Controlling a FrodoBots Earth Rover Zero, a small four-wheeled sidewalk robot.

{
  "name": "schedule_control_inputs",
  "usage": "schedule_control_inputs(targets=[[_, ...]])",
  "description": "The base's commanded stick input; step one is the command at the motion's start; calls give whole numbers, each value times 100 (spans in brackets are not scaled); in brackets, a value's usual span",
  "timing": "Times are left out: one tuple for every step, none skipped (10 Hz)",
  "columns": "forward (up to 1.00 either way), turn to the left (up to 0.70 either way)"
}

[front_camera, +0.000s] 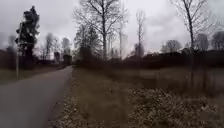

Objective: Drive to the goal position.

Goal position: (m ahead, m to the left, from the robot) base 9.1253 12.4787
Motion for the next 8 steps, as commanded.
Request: schedule_control_inputs(targets=[[-44, 27], [-44, 21], [-44, 0], [-18, 26], [-1, 18], [-28, 1], [-44, 14], [-44, 18]])
